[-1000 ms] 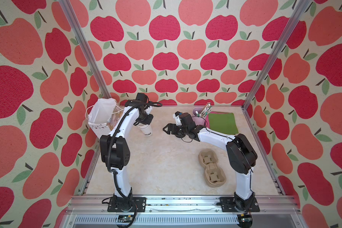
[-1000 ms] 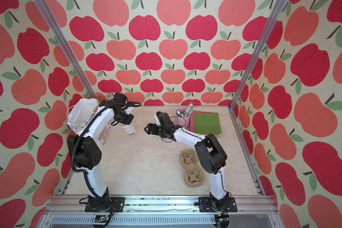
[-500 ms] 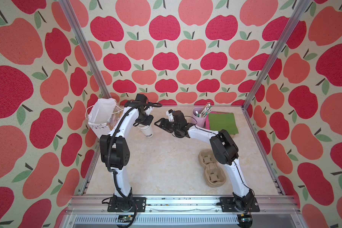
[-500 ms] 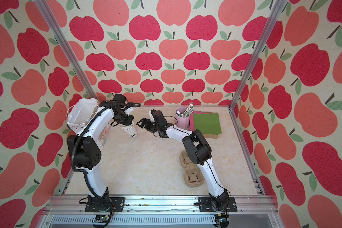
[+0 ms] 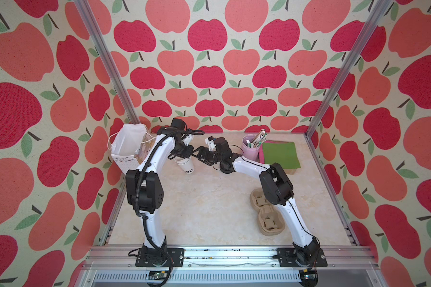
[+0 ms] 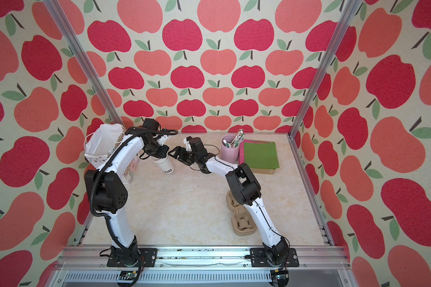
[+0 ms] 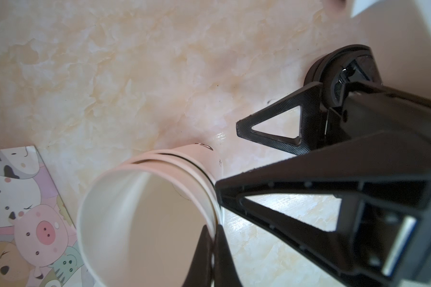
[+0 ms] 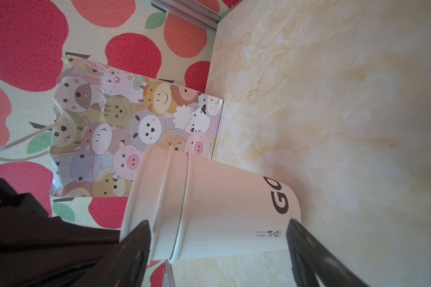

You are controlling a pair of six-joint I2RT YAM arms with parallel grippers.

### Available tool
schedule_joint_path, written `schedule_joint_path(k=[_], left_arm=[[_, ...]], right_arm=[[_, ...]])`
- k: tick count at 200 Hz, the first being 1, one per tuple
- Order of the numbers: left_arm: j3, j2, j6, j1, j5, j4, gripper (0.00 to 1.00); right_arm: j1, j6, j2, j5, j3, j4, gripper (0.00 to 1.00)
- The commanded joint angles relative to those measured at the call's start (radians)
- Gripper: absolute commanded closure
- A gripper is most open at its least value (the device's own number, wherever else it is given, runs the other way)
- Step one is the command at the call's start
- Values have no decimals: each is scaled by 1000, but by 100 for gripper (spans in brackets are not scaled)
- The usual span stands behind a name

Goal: Pack a coffee takeout order
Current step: Separate the coffee cup.

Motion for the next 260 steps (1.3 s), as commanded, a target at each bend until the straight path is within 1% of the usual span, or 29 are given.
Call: schedule_joint_path(k=[1, 58, 84, 142, 179, 234, 260], left_arm=[[-5, -5, -14, 3, 18, -7, 100], [-5, 5, -14, 4, 19, -11, 100], [2, 7, -12, 4, 21, -16, 100], [45, 0, -3, 0, -13, -50, 100], [60, -41, 3, -5, -38, -59, 100], [135, -136, 8, -6, -64, -108, 100], [160, -194, 8, -26, -85, -138, 100]], right_arm=[[14, -10, 20, -24, 45, -26, 13], [15, 0, 36, -26, 43, -22, 13], [15, -16, 42, -20, 48, -40, 13], [15, -30, 49, 13, 15, -72, 15], [15, -35, 41, 20, 1, -68, 15], [15, -37, 26, 24, -3, -64, 15], [15, -38, 15, 27, -1, -61, 15]])
